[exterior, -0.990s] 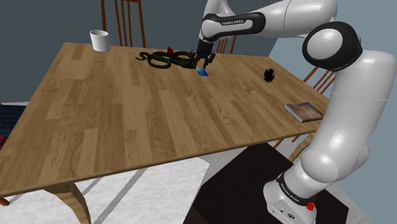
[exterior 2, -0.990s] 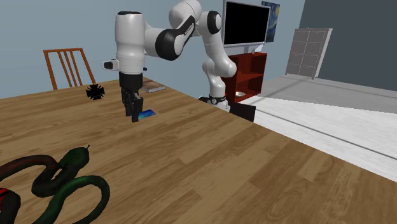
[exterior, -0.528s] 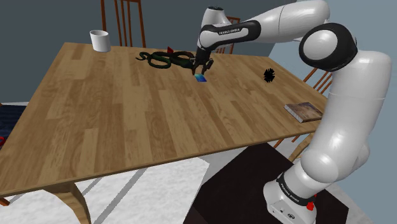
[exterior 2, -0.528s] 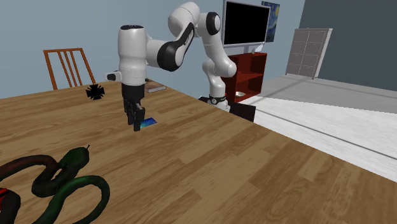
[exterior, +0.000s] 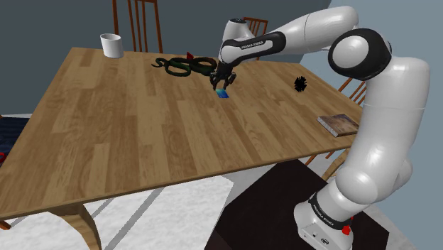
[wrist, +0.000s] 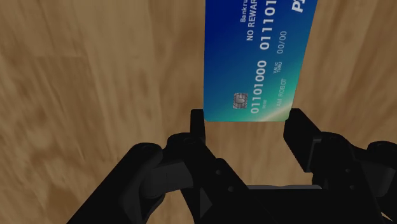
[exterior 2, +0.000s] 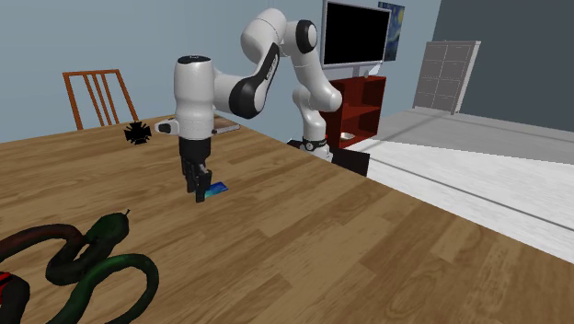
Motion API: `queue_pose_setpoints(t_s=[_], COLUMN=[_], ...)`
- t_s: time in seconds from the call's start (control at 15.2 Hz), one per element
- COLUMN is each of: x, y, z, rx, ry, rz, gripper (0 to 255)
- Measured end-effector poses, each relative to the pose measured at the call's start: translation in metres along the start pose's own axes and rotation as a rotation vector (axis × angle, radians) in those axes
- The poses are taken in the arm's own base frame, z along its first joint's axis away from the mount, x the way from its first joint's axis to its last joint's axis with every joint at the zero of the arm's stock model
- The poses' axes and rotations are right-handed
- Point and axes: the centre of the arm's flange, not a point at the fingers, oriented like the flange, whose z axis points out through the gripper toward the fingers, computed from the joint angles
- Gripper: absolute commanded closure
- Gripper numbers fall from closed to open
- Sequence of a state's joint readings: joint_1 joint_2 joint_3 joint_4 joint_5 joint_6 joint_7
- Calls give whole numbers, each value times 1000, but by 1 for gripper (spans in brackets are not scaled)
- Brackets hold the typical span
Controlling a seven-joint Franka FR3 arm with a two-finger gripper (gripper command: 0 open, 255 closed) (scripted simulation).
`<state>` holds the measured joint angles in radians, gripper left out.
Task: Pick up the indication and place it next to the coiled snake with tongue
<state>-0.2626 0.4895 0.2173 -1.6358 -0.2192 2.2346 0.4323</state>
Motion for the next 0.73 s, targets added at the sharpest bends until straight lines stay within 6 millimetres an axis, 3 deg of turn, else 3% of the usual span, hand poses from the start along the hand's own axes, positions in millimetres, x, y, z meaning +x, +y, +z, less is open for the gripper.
queue_pose_setpoints(t_s=[0.4, 0.46, 0.73], x=[0, 0, 0], y=[0, 0, 0], z=[2, 2, 2], rx=[0, 0, 0], ry=[1, 1, 1], rz=[0, 0, 0], gripper=[255, 0, 0])
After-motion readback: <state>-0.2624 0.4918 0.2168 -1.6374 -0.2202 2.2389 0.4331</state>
